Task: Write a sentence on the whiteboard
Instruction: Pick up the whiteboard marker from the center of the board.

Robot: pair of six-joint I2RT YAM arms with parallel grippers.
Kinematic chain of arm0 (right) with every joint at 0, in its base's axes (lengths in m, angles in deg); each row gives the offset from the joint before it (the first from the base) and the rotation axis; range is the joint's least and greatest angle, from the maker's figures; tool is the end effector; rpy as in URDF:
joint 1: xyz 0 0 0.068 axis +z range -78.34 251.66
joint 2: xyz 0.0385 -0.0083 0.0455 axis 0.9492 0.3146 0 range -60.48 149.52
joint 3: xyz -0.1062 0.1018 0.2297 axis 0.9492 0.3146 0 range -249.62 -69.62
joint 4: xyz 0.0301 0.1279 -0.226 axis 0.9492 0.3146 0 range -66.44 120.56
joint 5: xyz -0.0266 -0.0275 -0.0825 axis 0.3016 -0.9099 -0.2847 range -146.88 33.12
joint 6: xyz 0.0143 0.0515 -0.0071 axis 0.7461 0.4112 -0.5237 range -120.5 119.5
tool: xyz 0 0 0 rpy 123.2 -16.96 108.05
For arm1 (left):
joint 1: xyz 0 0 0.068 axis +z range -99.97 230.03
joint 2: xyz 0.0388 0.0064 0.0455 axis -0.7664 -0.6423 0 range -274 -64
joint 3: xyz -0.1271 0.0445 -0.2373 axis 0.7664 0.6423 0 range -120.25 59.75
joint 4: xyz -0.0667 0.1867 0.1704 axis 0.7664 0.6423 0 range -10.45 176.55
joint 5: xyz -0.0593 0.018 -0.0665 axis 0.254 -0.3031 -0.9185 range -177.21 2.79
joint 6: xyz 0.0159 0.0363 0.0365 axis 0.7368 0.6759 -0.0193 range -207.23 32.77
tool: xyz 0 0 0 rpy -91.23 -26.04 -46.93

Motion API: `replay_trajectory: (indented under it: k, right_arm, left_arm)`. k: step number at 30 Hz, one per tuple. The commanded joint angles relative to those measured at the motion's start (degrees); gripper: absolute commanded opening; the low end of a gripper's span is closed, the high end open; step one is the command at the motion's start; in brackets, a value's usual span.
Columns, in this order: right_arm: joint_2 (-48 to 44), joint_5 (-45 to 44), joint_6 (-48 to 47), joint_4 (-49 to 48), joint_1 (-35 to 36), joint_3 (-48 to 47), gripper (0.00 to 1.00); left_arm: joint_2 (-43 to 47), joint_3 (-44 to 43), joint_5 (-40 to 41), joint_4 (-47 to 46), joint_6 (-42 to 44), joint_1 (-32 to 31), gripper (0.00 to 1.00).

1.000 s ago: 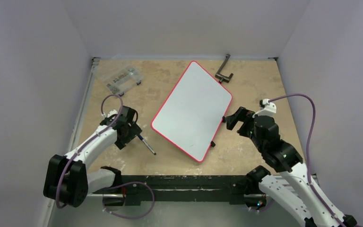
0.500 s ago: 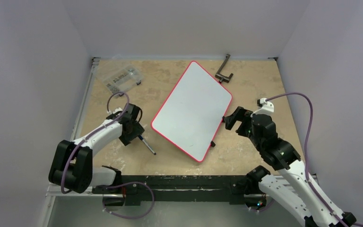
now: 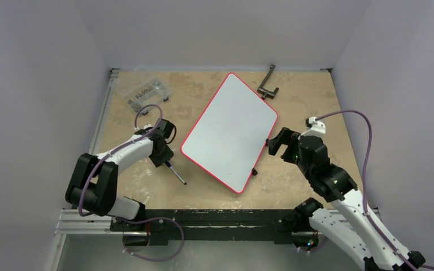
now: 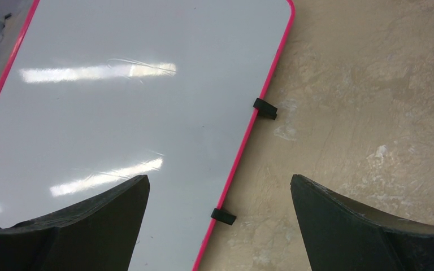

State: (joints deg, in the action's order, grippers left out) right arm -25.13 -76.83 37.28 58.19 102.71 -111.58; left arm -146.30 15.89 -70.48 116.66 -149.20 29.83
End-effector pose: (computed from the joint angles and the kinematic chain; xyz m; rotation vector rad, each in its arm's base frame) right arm 0.1227 0.0598 0.3035 0.3349 2.0237 0.3965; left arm 0.2295 -0.0736 0.1652 -1.0322 2.5609 0.0759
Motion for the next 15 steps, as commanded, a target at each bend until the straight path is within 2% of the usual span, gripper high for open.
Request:
replay_trajectory:
  k: [1, 3, 7, 11, 14, 15]
  right_arm:
    - [0.5, 0.3, -0.7, -2.5, -0.3, -0.1, 0.99]
    - [0.9, 0.3, -0.7, -2.6, -0.2, -0.3, 0.99]
    - [0.8, 0.3, -0.8, -2.4, -0.2, -0.5, 0.99]
    - [0.6, 0.2, -0.8, -1.9, -0.2, -0.7, 0.99]
    - [0.3, 0.0, -0.9, -1.4, -0.1, -1.0, 0.99]
    - [0.3, 0.0, -0.9, -1.2, -0.2, -1.0, 0.99]
  left_arm:
    - [-1.1, -3.2, 3.2, 1.7, -0.2, -1.6, 0.31]
    - [-1.6, -3.7, 4.0, 2.3, -0.4, -2.2, 0.24]
    - [-2.4, -4.5, 4.5, 3.1, -0.3, -2.7, 0.21]
    - [-2.1, -4.3, 4.6, 3.1, -0.2, -2.8, 0.07]
    - [-1.7, -4.2, 5.5, 3.7, -0.1, -2.8, 0.07]
    - [-1.5, -4.1, 5.5, 3.9, -0.1, -2.8, 0.11]
